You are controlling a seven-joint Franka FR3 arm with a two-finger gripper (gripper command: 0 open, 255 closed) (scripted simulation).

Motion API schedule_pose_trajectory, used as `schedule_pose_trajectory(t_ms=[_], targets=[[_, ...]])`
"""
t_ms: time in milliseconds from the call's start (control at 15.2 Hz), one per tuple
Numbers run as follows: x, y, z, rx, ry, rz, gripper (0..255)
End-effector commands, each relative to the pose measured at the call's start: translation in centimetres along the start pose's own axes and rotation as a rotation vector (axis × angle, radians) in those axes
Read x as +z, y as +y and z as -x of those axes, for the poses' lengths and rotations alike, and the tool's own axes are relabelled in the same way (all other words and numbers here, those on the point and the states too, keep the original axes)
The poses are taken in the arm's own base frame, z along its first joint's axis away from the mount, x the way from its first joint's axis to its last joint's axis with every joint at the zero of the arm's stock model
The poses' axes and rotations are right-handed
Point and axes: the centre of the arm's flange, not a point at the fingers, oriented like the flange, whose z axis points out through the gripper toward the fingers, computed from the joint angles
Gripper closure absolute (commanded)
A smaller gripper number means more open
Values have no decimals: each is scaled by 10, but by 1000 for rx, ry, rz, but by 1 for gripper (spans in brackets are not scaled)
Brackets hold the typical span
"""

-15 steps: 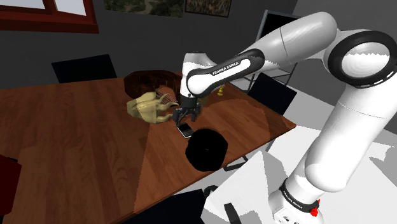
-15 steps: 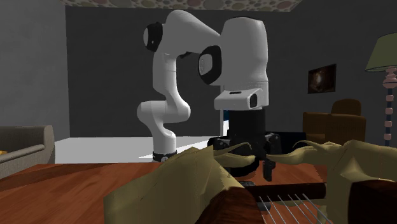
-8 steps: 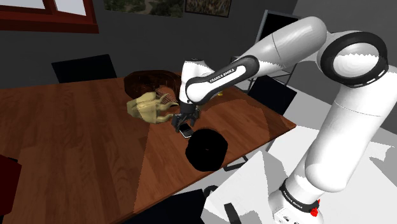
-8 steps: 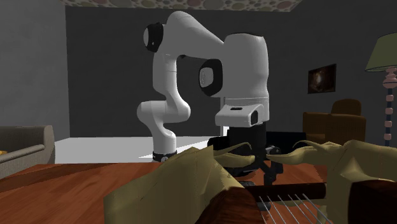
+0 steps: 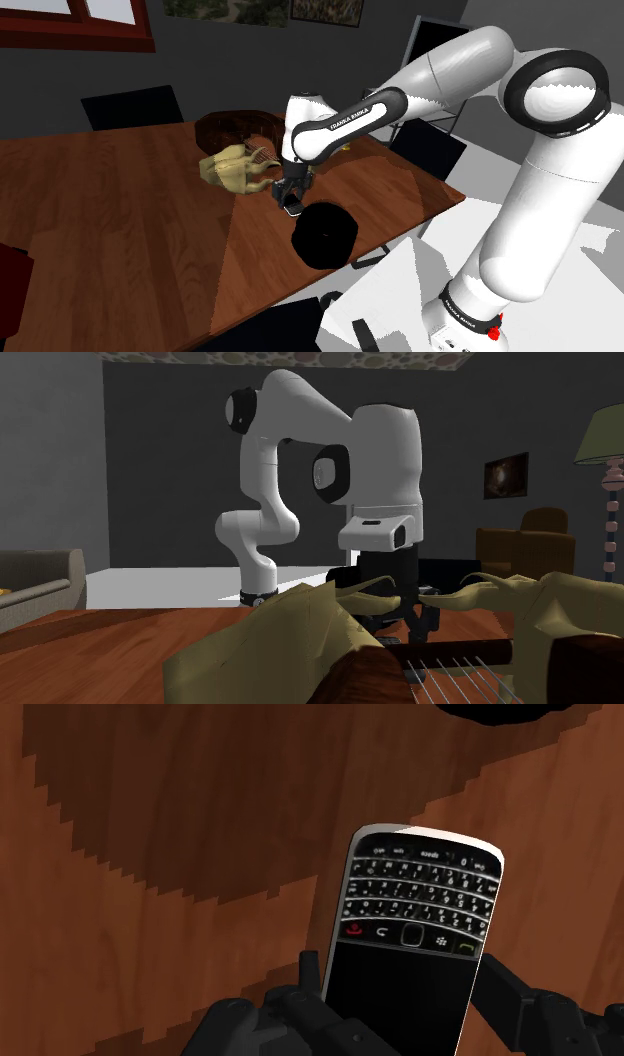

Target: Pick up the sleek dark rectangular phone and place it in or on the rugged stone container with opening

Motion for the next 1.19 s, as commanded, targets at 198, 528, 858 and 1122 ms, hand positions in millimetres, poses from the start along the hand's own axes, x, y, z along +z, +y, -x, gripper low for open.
schedule_pose_trajectory(t_ms=[198, 528, 858, 1122], targets=[[1, 0, 0, 0, -2, 0, 255], [-10, -1, 1, 0, -2, 0, 255], [-36, -2, 1, 0, -2, 0, 255], [-57, -4, 2, 0, -2, 0, 255]])
